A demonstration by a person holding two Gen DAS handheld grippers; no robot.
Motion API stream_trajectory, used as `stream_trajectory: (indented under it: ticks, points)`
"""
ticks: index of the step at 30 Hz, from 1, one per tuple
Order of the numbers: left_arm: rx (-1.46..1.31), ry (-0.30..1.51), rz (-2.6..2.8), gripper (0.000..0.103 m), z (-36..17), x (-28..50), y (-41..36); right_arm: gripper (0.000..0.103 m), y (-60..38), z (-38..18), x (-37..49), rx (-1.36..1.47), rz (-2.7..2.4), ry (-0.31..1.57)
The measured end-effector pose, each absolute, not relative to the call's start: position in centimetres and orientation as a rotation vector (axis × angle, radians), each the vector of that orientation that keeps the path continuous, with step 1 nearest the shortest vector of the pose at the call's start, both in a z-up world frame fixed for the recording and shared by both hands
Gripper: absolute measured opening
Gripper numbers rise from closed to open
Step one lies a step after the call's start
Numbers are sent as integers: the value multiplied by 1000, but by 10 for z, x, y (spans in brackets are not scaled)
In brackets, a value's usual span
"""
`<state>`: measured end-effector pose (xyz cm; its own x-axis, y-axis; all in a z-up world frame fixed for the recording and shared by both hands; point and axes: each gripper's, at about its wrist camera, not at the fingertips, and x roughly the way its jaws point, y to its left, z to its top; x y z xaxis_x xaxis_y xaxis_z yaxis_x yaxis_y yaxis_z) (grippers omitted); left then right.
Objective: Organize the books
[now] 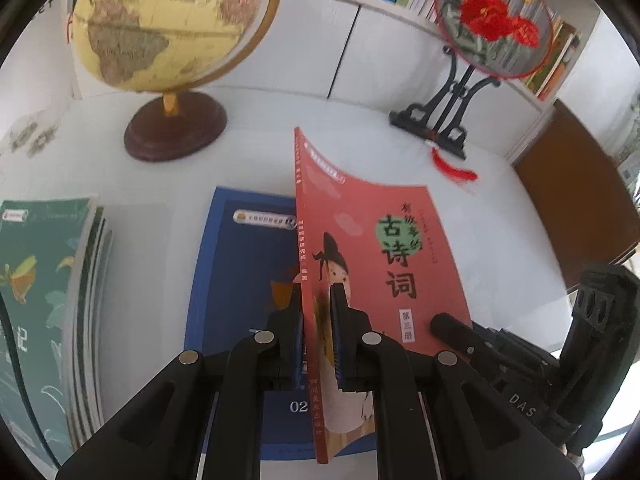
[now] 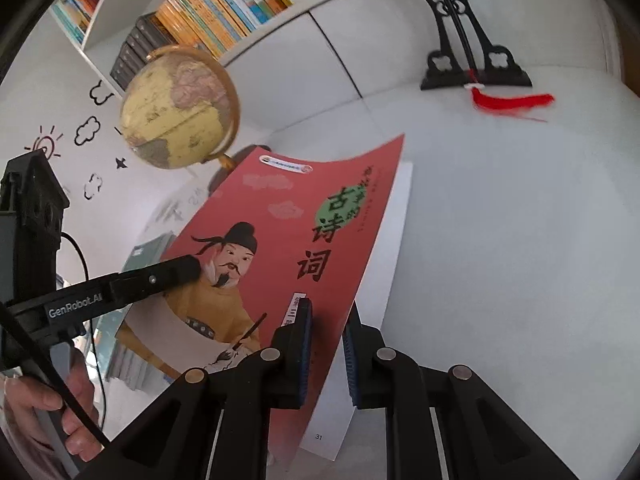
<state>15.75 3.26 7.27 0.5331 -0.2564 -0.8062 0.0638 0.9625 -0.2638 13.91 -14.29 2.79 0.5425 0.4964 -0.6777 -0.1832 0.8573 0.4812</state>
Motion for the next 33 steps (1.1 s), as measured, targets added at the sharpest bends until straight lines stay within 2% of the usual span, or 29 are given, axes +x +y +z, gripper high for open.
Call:
stream_trajectory:
  ticks: [9, 33]
  points:
    - [-190, 935, -234, 8, 111, 154, 39, 14, -132, 70, 132, 331, 406, 836]
    - [-158, 851, -340, 8, 165, 124, 72, 14, -89, 134, 95, 284, 326, 692]
